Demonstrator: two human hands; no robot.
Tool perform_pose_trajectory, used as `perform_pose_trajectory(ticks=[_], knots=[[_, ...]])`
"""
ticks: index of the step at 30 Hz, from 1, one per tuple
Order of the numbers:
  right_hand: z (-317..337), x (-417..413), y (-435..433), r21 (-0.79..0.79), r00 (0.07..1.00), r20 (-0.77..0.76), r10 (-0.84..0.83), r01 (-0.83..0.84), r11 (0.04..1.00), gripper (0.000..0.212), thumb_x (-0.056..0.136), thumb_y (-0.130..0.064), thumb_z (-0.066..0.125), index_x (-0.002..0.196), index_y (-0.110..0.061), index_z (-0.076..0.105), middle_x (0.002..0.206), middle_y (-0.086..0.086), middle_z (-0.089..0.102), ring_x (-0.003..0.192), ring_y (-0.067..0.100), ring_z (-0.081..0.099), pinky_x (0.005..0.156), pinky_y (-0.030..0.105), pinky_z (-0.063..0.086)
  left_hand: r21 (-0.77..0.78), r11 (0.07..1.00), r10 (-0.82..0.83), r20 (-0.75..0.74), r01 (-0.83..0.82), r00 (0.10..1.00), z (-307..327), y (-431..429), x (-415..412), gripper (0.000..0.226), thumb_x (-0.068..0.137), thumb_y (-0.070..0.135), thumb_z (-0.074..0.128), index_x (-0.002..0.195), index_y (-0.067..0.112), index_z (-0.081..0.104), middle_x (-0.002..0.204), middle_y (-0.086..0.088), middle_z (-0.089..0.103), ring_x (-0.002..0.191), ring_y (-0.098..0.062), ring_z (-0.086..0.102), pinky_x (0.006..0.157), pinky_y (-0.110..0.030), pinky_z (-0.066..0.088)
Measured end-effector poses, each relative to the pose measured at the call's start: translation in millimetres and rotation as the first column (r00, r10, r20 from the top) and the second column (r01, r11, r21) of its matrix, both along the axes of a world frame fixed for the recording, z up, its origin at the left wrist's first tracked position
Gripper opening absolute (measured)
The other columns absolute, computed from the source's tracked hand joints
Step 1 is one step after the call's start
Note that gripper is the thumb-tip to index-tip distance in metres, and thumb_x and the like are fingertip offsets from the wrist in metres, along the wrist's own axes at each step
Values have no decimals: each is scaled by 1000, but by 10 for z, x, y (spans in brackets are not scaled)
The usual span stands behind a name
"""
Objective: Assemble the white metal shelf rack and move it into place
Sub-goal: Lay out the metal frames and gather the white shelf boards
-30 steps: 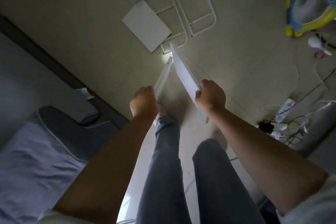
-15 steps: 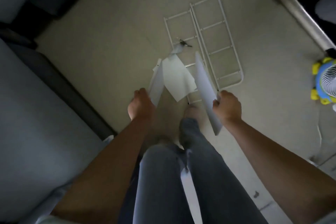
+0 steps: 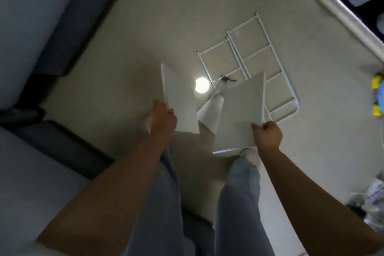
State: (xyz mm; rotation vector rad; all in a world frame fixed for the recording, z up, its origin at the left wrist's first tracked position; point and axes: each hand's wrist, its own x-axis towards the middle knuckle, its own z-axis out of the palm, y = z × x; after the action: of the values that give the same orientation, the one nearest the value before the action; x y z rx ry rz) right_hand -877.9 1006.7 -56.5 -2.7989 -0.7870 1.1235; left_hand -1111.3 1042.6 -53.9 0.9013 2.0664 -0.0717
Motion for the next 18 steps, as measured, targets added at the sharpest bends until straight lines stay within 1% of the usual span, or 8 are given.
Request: perform_pose_trajectory(ticks=[3,6,8,10,13,15,17,18], knots=[[-95,-408,119,7,972,-3,-236,236,972,23,83,-19,63,81,3,55,85,25,57,95,41,58,81,38,43,48,998,-52,13,51,999,10,403,-355,25,93,12,51,112,-4,47,113,-22,56,105,-34,54,84,-35,41],[-191,-716,253,-4,909,-29,-417,417,909,31,84,-20,62,89,11,59,83,22,55,89,36,57,72,34,38,80,992,-100,22,98,995,7,765,-530,16,93,12,51,103,2,47,104,-20,54,100,-32,54,77,-30,38],[-229,-825,370,11,846,-65,-530,531,847,26,84,-19,62,80,6,55,80,18,49,78,29,51,68,30,34,96,989,-116,30,113,993,-20,996,-533,12,92,11,52,98,4,44,101,-20,52,101,-33,54,77,-32,38],[-261,-838,453,28,772,-108,-627,633,774,27,83,-19,64,70,0,49,78,17,48,73,25,48,61,30,37,83,992,-95,26,93,995,-35,1205,-478,13,91,10,53,97,5,42,97,-17,50,101,-34,55,77,-32,39],[-289,-762,554,3,629,-139,-765,773,634,36,82,-20,67,61,-5,43,71,15,45,66,23,45,39,20,38,21,999,29,34,-30,999,-133,1554,-358,21,89,7,54,107,-2,48,108,-20,55,104,-35,56,81,-35,44],[-284,-667,661,-29,525,-178,-832,843,538,30,83,-21,67,69,-1,49,69,14,43,56,23,42,31,12,32,-51,996,76,37,-74,996,-252,1798,-266,32,88,4,54,115,-12,48,119,-25,56,108,-35,56,86,-38,46],[-295,-588,812,-64,449,-238,-861,878,475,26,86,-21,64,90,4,58,78,14,49,57,20,45,41,14,41,-95,992,91,39,-87,995,-391,2051,-169,28,86,2,52,110,-14,50,117,-28,58,106,-37,58,76,-38,50],[-343,-553,862,-75,396,-271,-877,900,430,32,87,-20,62,103,7,58,87,13,51,65,21,49,47,19,45,-137,987,92,45,-85,995,-413,2146,-93,27,87,2,50,109,-14,50,117,-28,58,106,-38,59,69,-34,49]])
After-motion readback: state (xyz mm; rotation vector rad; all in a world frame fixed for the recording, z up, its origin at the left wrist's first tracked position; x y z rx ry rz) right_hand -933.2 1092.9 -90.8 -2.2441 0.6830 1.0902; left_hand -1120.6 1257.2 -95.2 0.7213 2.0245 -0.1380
